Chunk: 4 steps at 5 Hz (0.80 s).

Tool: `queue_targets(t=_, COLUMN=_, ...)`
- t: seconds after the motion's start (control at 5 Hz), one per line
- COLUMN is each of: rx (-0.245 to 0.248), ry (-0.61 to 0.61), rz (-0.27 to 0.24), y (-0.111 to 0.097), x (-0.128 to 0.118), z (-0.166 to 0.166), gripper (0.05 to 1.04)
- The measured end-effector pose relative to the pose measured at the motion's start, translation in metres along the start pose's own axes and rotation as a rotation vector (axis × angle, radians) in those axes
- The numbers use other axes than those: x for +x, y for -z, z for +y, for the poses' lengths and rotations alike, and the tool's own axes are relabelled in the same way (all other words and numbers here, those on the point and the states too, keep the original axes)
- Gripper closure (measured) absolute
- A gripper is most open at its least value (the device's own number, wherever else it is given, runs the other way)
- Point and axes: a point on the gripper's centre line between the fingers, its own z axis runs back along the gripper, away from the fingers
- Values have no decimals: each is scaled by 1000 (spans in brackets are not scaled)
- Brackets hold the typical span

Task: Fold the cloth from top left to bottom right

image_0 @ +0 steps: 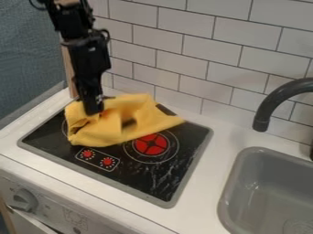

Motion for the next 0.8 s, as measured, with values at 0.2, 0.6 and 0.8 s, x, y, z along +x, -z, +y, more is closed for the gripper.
queue_targets(t=0.2, rx=27, ry=47, rz=42, y=24, x=1, z=-7, gripper=1014)
queue_targets(t=0.6, rx=32, ry=25, rz=82, y=46, x=-6, z=-4, gripper=983)
queue_targets(t=0.8, rx=26, ry=2, rz=87, y=47, x=-7, z=-4, gripper=799)
